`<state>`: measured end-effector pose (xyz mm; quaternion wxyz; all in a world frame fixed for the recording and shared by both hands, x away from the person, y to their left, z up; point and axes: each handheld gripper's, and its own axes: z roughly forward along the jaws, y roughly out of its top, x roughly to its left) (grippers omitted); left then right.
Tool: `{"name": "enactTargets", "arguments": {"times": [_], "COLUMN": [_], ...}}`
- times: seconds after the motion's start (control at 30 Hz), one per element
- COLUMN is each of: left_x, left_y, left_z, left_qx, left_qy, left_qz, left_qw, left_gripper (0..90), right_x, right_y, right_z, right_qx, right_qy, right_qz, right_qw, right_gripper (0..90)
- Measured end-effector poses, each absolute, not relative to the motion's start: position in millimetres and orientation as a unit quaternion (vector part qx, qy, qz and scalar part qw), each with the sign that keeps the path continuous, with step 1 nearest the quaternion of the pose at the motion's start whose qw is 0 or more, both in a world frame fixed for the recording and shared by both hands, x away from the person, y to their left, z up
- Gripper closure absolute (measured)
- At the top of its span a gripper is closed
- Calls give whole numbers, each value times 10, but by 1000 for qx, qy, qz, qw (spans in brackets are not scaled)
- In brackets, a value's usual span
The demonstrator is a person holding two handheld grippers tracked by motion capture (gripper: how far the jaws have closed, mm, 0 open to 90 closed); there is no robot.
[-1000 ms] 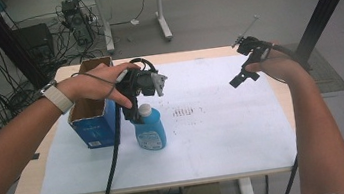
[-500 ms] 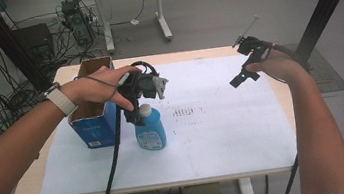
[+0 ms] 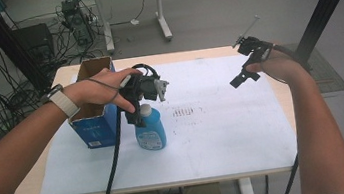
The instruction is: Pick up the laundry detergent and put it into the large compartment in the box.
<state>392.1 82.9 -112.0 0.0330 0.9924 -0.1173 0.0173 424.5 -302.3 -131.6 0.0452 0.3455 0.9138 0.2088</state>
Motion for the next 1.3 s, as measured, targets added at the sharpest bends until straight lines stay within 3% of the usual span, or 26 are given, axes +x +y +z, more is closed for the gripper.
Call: {"name": "enactTargets", "arguments": {"times": [1.3], "left_x": [3943], "left_y": [852], "left_z": [-1138], "left_qx": [993], "left_qy": [-116], "left_qz": [14], "left_qw": [34], "left_gripper": [80], "right_x": [4258], "right_y": [-3008], "right_z": [-1315], "right_qx": [345], "right_qy": [914], "right_qz": [208], "right_qw": [45], "right_gripper": [63]}}
